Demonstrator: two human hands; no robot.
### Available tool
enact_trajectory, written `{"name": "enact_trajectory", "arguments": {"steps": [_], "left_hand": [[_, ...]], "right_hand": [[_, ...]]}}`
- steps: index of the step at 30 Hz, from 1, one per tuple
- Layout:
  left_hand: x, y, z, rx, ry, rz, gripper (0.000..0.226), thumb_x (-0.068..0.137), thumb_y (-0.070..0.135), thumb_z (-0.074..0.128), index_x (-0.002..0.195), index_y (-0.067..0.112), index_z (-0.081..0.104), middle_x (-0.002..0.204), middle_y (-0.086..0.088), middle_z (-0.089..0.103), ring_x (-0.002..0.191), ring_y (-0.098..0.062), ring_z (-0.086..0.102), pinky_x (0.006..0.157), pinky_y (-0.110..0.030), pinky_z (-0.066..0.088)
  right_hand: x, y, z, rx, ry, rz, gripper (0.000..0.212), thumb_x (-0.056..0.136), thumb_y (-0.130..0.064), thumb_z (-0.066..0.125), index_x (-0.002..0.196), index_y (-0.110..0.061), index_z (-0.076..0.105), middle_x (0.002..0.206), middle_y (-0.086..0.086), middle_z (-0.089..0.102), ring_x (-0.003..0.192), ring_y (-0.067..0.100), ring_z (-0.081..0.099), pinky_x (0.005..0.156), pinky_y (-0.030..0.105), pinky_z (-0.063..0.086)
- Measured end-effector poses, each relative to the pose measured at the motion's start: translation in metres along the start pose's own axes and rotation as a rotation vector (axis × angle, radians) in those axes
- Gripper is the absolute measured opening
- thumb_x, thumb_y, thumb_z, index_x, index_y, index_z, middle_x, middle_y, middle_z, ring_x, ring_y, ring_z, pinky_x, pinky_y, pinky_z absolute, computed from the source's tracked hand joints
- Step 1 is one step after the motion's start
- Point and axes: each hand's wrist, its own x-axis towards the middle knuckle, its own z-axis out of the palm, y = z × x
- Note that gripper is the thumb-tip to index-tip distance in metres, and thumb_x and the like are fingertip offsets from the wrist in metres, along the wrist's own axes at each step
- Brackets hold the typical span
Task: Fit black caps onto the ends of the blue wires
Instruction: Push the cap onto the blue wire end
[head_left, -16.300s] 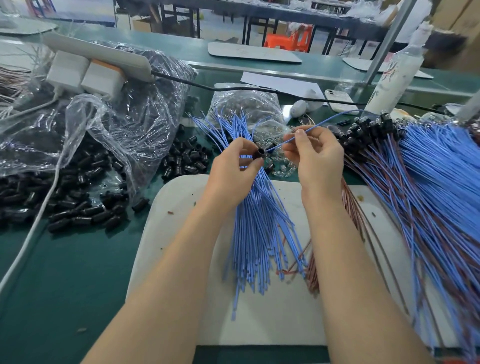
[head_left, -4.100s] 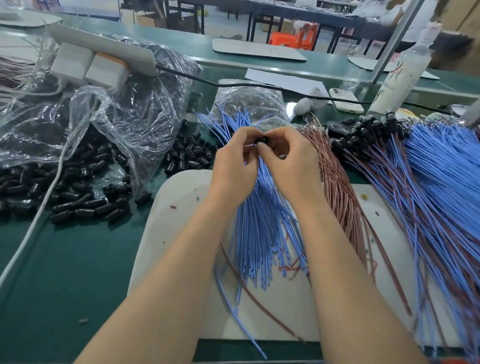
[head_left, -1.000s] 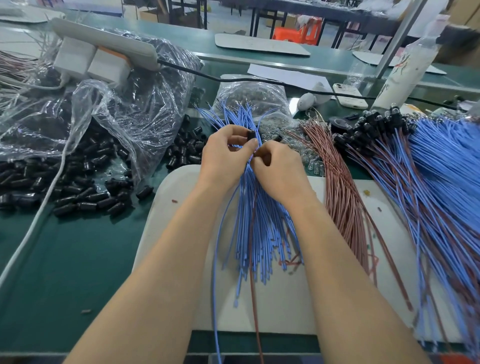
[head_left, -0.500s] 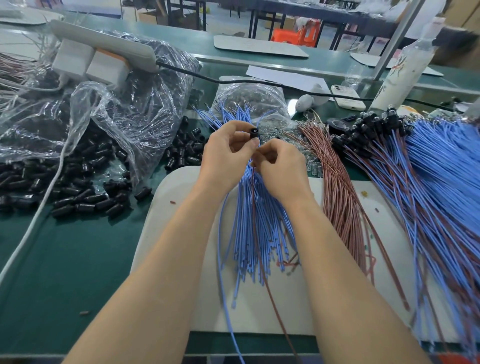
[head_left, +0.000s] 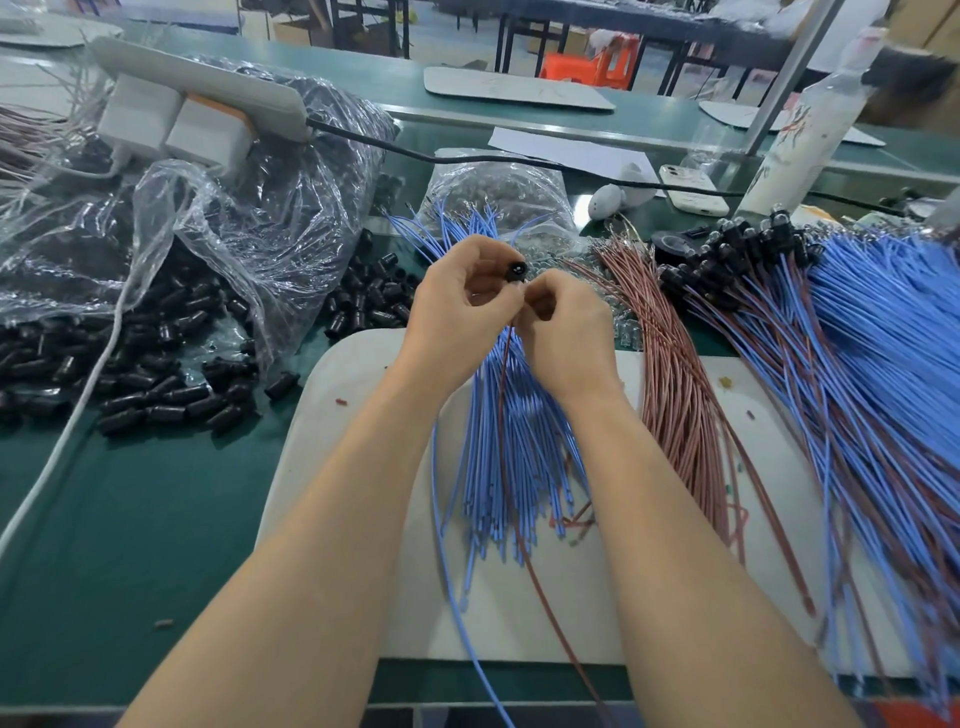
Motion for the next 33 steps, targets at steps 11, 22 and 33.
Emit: {"name": "enact_trajectory", "arguments": {"steps": [11, 22, 33], "left_hand": [[-0.0028, 0.0012, 0.0021, 0.046, -0.031, -0.022, 0.025, 0.08, -0.008, 0.056, 0.087, 0.016, 0.059, 0.087, 0.0, 0.064, 0.08, -0.013, 0.062, 0.077, -0.023, 0.051], [-0.0033, -0.0004, 0.0029, 0.044, -0.036, -0.027, 0.025, 0.079, -0.009, 0.056, 0.086, 0.015, 0.059, 0.086, -0.003, 0.065, 0.082, -0.016, 0.064, 0.082, -0.03, 0.053], [-0.0044, 0.0, 0.0033, 0.066, -0.023, -0.028, 0.03, 0.079, -0.007, 0.056, 0.082, 0.023, 0.058, 0.084, 0.004, 0.064, 0.08, -0.012, 0.064, 0.079, -0.025, 0.053]], "right_hand": [[0.0005, 0.0024, -0.0006, 0.002, -0.013, 0.006, 0.008, 0.085, -0.004, 0.059, 0.079, -0.01, 0.06, 0.067, -0.007, 0.055, 0.068, 0.016, 0.051, 0.06, 0.021, 0.034], [0.0013, 0.0037, -0.0006, 0.012, -0.001, 0.003, 0.011, 0.081, -0.002, 0.062, 0.078, -0.013, 0.06, 0.067, -0.007, 0.056, 0.065, 0.013, 0.052, 0.058, 0.017, 0.035], [0.0022, 0.0063, -0.0011, -0.027, -0.032, 0.022, 0.004, 0.084, -0.007, 0.064, 0.081, -0.01, 0.063, 0.068, -0.007, 0.057, 0.064, 0.011, 0.052, 0.055, 0.015, 0.033]]}}
